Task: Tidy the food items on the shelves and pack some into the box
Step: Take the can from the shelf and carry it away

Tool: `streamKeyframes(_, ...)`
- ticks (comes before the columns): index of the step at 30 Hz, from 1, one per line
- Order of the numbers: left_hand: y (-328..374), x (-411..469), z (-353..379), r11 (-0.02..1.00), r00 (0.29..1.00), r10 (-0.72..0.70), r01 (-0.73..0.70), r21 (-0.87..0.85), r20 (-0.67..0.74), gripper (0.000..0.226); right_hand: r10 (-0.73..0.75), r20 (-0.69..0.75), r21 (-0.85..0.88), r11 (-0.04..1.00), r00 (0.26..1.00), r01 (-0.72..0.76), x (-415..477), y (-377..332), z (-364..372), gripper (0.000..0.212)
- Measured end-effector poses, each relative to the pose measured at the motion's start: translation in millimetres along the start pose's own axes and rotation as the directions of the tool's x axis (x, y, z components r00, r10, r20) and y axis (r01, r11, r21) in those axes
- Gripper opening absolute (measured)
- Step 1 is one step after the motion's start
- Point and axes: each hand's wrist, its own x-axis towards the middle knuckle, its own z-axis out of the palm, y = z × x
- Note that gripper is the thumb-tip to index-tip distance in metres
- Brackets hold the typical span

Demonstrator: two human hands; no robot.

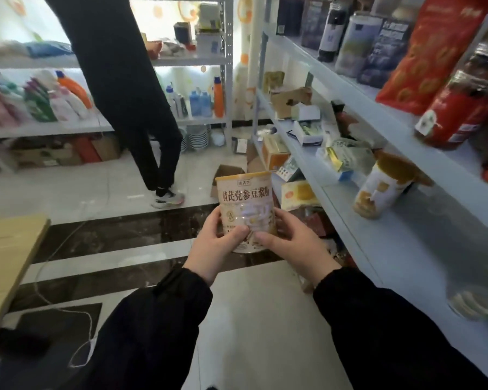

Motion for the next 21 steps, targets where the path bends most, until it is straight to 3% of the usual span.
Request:
streamKeyframes(3, 3.1, 21.7, -34.4, 1.0, 0.997, -0.007, 0.005, -0.025, -0.081, 0.061, 0.011, 0.013, 0.087, 0.996, 1.0, -0.012, 37.3, -6.9, 32.6, 0.069)
streamKeyframes(5, 4.1, 34.7, -51.9, 0.998, 0.993, -0.017, 0.011, -0.057, -0.119, 0.055, 0.041, 0.039, 0.174, 0.984, 0.998, -0.048, 60.4, -6.9, 52.0, 0.084)
streamKeyframes(8, 0.1, 54.1, -67.8, 0.988, 0.984, -0.065, 0.04, -0.15, -0.166, 0.076, 0.104, 0.118, 0.356, 0.924, 0.988, -0.14, 88.6, -5.3, 74.7, 0.083)
streamKeyframes(12, -9.9, 87.0, -73.0, 0.949, 0.961, -0.177, 0.109, -0.296, -0.214, 0.097, 0.117, 0.165, 0.629, 0.752, 0.979, -0.196, 126.5, -4.4, 88.6, 0.074)
streamKeyframes(16, -10.0, 132.9, -74.6, 0.942, 0.963, -0.188, 0.122, -0.312, -0.191, 0.106, 0.129, 0.111, 0.639, 0.751, 0.985, -0.17, 173.1, 3.6, 81.0, 0.072)
streamKeyframes(21, 4.9, 223.8, -104.4, 0.92, 0.958, -0.184, 0.09, -0.381, -0.22, 0.087, 0.145, 0.061, 0.586, 0.796, 0.988, -0.153, 243.8, 5.7, 53.4, 0.058)
